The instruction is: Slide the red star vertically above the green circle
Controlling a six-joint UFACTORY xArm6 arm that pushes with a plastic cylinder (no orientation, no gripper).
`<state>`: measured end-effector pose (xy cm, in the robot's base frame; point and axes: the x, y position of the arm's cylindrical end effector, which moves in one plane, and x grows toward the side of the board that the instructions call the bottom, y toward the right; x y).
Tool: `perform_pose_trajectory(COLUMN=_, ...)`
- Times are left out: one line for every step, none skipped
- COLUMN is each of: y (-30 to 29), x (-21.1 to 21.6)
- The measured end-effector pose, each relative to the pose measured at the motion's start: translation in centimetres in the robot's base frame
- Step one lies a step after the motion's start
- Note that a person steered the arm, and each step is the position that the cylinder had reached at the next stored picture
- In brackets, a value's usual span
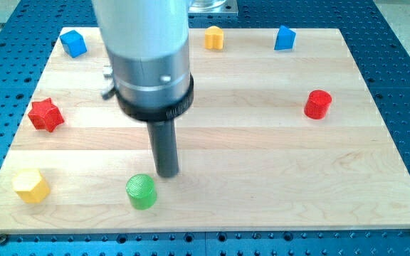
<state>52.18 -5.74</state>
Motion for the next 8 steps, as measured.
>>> perform_pose_trajectory(y=-3.5, x=-4.6)
perform_pose_trajectory(y=-6.2, x=-8.6)
perform_pose_trajectory(y=-6.5, x=-14.1)
perform_pose_trajectory(y=-7.6, x=-18.4)
perform_pose_trajectory(y=-8.6, x=-20.5)
perform_pose_trajectory(y=-16.5, x=-18.8)
perform_pose_trajectory(y=-24.5, x=-14.0)
perform_pose_trajectory(y=-24.4, x=-8.2)
